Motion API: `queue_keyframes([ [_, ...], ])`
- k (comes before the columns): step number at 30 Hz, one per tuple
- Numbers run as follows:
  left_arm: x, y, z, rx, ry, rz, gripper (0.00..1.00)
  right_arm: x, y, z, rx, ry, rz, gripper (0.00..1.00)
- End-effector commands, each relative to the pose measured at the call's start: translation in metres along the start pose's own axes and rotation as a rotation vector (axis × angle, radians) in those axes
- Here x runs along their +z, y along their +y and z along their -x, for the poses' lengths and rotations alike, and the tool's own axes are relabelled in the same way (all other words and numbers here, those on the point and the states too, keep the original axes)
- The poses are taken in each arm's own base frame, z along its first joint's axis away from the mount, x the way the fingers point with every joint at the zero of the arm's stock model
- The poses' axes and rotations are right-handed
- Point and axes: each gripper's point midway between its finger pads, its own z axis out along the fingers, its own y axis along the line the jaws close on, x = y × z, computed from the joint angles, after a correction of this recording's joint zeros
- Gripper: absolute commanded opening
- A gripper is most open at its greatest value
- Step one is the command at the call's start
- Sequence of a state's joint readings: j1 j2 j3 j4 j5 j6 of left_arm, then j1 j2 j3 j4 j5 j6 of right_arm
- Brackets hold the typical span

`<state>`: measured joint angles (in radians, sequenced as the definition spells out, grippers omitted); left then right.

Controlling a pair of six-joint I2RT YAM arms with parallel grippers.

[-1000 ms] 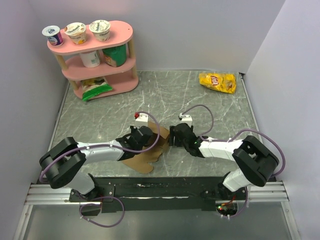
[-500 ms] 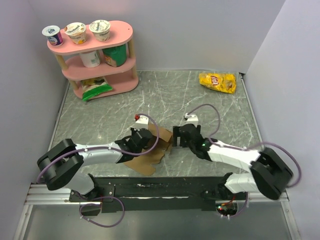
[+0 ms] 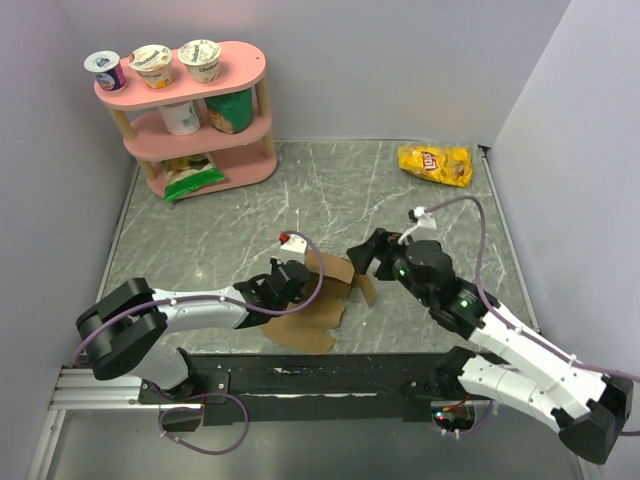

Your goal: Fold the paper box

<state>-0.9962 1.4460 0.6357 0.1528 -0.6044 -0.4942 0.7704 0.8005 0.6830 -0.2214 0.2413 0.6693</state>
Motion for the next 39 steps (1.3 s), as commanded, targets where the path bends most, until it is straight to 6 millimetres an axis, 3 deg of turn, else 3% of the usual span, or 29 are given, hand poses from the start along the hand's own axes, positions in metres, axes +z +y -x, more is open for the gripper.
queue_keyframes([
  [1,0.0,-0.009,-0.011,0.002,0.048,0.008,0.01,0.015,0.02,-0.017,0.082,0.141,0.011,0.92],
  [7,-0.001,-0.013,-0.009,-0.013,0.045,0.005,0.01,0.034,0.017,-0.047,0.148,0.248,-0.012,0.91],
  [13,-0.002,-0.019,-0.007,-0.013,0.037,-0.008,0.01,0.045,0.001,-0.07,0.228,0.261,-0.027,0.89],
  [20,-0.003,-0.02,-0.009,-0.01,0.038,-0.005,0.01,0.065,-0.005,-0.078,0.274,0.285,-0.015,0.89],
  [26,-0.004,-0.023,-0.011,-0.008,0.041,-0.014,0.01,0.076,-0.01,-0.072,0.304,0.244,0.007,0.88],
  [35,-0.002,-0.028,-0.018,0.005,0.055,-0.015,0.01,0.089,-0.003,-0.073,0.341,0.253,0.076,0.88],
  [39,-0.002,-0.029,-0.018,-0.001,0.055,-0.015,0.01,0.092,0.001,-0.073,0.349,0.258,0.101,0.81],
])
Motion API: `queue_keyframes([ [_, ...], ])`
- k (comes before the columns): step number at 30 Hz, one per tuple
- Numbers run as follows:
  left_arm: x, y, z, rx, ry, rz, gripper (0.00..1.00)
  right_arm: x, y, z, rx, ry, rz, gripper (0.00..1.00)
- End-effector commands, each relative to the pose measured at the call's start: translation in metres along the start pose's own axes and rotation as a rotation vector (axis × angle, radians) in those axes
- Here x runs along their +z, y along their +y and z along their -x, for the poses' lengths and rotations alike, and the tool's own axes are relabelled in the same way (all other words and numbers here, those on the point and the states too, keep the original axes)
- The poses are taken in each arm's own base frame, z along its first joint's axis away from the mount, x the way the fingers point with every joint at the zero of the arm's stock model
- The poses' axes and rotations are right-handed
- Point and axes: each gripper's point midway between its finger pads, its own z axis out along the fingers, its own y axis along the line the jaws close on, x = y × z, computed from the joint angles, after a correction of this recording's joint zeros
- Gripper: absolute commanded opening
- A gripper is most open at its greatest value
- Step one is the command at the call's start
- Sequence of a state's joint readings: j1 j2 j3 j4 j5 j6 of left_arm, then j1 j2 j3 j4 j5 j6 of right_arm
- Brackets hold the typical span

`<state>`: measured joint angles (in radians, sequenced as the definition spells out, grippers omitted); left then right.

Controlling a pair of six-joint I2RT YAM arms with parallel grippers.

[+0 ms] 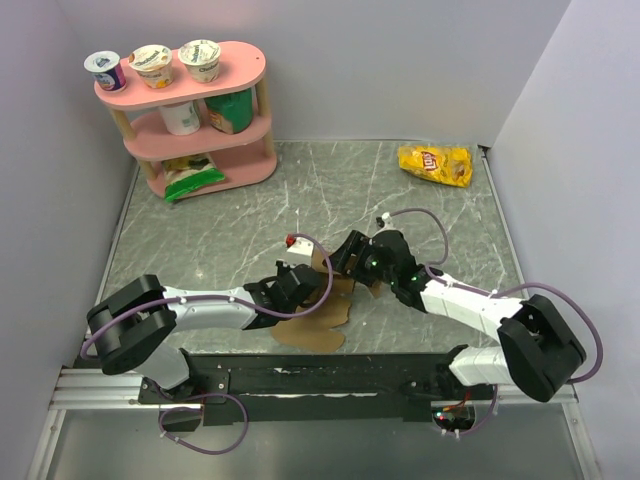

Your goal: Fold the paper box

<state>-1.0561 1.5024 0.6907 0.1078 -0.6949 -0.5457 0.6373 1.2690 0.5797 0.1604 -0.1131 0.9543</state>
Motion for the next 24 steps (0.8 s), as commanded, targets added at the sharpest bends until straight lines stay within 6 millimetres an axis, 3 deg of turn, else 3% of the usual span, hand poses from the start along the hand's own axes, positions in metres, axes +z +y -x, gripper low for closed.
queue_keyframes([
  [1,-0.0027,-0.0169,-0.0157,-0.008,0.063,-0.059,0.01,0.003,0.0236,0.0118,0.01,-0.033,0.104,0.8],
  [9,-0.0025,-0.0182,-0.0175,-0.013,0.068,-0.065,0.01,0.005,0.0254,0.0151,0.019,-0.042,0.135,0.49],
  [18,-0.0036,-0.0194,-0.0175,-0.028,0.069,-0.073,0.01,0.0067,0.0263,0.0155,0.032,-0.048,0.171,0.24],
  [22,-0.0035,-0.0201,-0.0162,-0.03,0.069,-0.071,0.01,0.0075,0.0254,0.0157,0.031,-0.049,0.17,0.24],
  [24,-0.0033,-0.0195,-0.0158,-0.03,0.069,-0.065,0.01,0.0066,0.0245,0.017,0.016,-0.055,0.163,0.32],
])
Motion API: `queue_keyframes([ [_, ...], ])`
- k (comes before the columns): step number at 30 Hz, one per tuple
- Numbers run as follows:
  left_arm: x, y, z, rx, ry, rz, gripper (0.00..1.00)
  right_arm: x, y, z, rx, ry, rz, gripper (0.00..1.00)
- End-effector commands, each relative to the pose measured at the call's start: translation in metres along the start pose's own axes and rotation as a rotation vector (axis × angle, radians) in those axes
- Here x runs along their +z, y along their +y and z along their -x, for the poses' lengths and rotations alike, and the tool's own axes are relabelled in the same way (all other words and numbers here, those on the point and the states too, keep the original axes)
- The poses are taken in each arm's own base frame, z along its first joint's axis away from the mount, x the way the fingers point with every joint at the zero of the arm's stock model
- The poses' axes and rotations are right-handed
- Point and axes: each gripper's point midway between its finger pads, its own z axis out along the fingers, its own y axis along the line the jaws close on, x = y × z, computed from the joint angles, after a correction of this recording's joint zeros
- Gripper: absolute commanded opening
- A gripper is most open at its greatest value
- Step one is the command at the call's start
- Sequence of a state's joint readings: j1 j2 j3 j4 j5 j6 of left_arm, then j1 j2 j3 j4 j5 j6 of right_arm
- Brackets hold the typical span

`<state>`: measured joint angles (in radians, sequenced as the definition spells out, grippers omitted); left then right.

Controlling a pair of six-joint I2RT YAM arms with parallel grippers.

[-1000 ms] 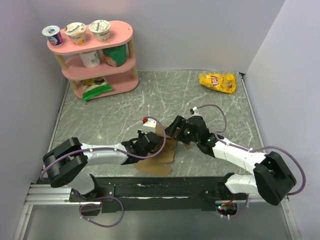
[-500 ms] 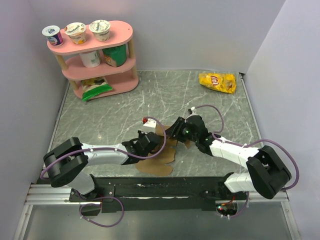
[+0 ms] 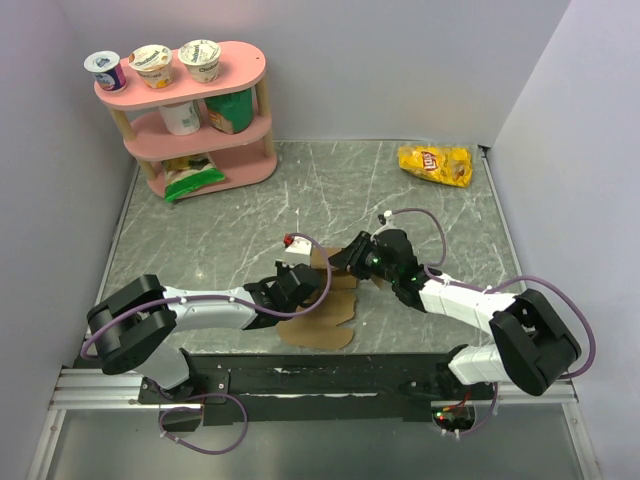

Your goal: Fold the paper box

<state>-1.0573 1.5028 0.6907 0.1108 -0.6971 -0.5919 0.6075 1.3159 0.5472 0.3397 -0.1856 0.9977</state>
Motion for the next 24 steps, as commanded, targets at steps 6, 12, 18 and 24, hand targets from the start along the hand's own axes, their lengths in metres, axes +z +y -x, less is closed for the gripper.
queue_keyframes([
  [6,0.0,-0.009,-0.013,0.034,0.077,0.002,0.01,-0.026,0.004,0.019,-0.127,-0.134,0.031,0.82],
  [12,0.005,-0.009,-0.015,0.034,0.109,0.009,0.01,-0.054,-0.023,-0.001,-0.231,-0.15,-0.024,0.79],
  [18,0.008,-0.012,-0.017,0.019,0.129,-0.007,0.01,-0.072,-0.06,-0.024,-0.277,-0.139,-0.119,0.71],
  [24,0.009,-0.017,-0.018,0.023,0.14,-0.024,0.01,-0.066,-0.078,-0.025,-0.296,-0.149,-0.202,0.62],
])
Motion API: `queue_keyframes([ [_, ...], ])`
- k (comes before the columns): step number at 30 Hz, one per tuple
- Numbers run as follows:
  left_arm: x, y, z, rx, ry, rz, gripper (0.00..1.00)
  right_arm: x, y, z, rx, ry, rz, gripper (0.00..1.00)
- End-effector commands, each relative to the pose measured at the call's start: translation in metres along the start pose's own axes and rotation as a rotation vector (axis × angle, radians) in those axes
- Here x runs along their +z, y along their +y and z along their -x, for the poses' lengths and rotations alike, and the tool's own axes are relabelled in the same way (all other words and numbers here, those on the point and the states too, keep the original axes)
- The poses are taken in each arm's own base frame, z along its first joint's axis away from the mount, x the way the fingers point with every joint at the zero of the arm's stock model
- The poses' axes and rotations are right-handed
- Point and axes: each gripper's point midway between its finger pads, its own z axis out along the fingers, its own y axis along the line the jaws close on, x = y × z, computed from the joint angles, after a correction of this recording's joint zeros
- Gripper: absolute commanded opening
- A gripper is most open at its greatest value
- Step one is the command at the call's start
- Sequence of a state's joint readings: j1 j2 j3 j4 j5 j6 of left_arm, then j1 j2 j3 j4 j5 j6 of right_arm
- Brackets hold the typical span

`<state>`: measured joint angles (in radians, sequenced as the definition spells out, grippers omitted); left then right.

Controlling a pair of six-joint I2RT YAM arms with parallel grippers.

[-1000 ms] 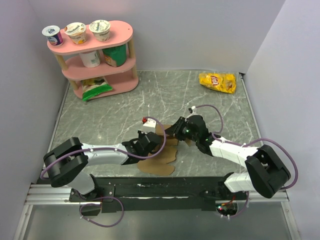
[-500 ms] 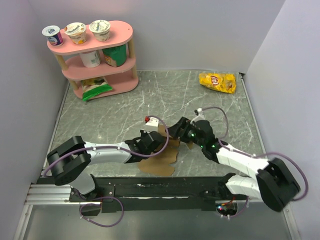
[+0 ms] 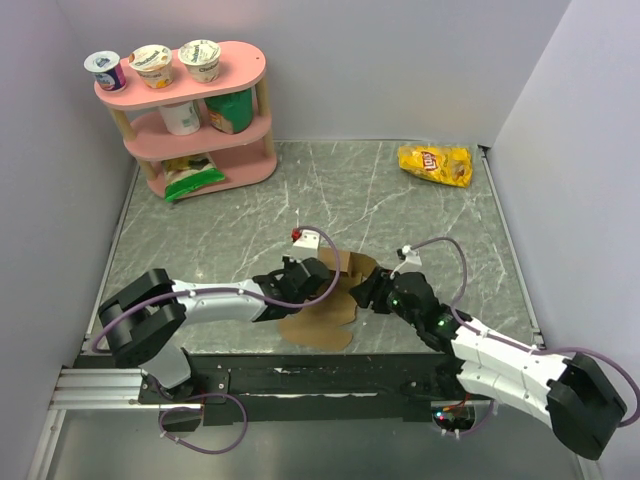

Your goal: Fold the paper box

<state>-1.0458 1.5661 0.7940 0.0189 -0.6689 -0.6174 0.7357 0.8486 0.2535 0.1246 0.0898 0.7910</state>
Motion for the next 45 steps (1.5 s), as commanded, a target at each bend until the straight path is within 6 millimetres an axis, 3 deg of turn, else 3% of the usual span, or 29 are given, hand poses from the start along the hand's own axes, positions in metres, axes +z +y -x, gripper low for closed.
queue_keyframes([
  [1,0.002,-0.004,-0.023,0.029,0.094,-0.026,0.01,0.004,-0.004,0.009,-0.061,-0.048,-0.054,0.62],
  [3,0.003,-0.001,-0.025,0.043,0.1,-0.01,0.01,-0.004,0.018,0.02,-0.112,-0.085,0.032,0.64],
  [4,0.004,0.003,-0.026,0.057,0.101,0.0,0.01,-0.009,0.031,0.026,-0.193,-0.1,0.088,0.71],
  [7,0.01,0.008,-0.024,0.056,0.111,-0.01,0.01,-0.038,0.063,0.054,-0.282,-0.171,0.19,0.79],
  [10,0.009,0.016,-0.021,0.073,0.1,-0.017,0.01,-0.066,0.061,0.087,-0.294,-0.269,0.127,0.84],
  [12,0.008,0.014,-0.014,0.064,0.076,-0.038,0.01,-0.071,0.042,0.104,-0.305,-0.291,0.017,0.77],
  [13,0.008,0.014,-0.013,0.075,0.074,-0.043,0.01,-0.075,0.042,0.116,-0.299,-0.306,-0.005,0.76],
  [18,0.006,0.013,-0.016,0.08,0.081,-0.061,0.01,-0.044,0.003,0.144,-0.222,-0.28,-0.114,0.75],
  [19,0.006,0.013,-0.016,0.07,0.082,-0.064,0.01,-0.039,-0.013,0.151,-0.191,-0.29,-0.151,0.75],
  [21,0.004,0.012,-0.016,0.055,0.082,-0.069,0.01,-0.019,-0.039,0.144,-0.15,-0.243,-0.201,0.76],
  [22,0.004,0.012,-0.017,0.043,0.084,-0.073,0.01,-0.014,-0.044,0.152,-0.118,-0.262,-0.187,0.76],
  [24,0.002,0.01,-0.015,0.029,0.08,-0.08,0.01,0.006,-0.064,0.135,-0.077,-0.193,-0.213,0.76],
  [27,0.003,0.009,-0.016,0.019,0.084,-0.078,0.01,0.028,-0.081,0.11,-0.046,-0.11,-0.219,0.76],
  [28,0.004,0.007,-0.015,0.015,0.085,-0.081,0.01,0.033,-0.082,0.111,-0.042,-0.122,-0.211,0.77],
  [30,0.006,0.007,-0.017,0.019,0.094,-0.073,0.01,0.042,-0.088,0.086,-0.009,-0.045,-0.195,0.76],
  [38,0.012,-0.001,-0.016,-0.011,0.102,-0.073,0.01,0.067,-0.046,0.024,0.172,0.056,-0.038,0.76],
  [40,0.012,-0.003,-0.017,-0.01,0.106,-0.075,0.01,0.071,-0.031,0.018,0.221,0.049,-0.007,0.75],
  [45,0.011,-0.004,-0.019,-0.001,0.107,-0.085,0.01,0.082,-0.017,0.008,0.276,0.059,0.01,0.74],
])
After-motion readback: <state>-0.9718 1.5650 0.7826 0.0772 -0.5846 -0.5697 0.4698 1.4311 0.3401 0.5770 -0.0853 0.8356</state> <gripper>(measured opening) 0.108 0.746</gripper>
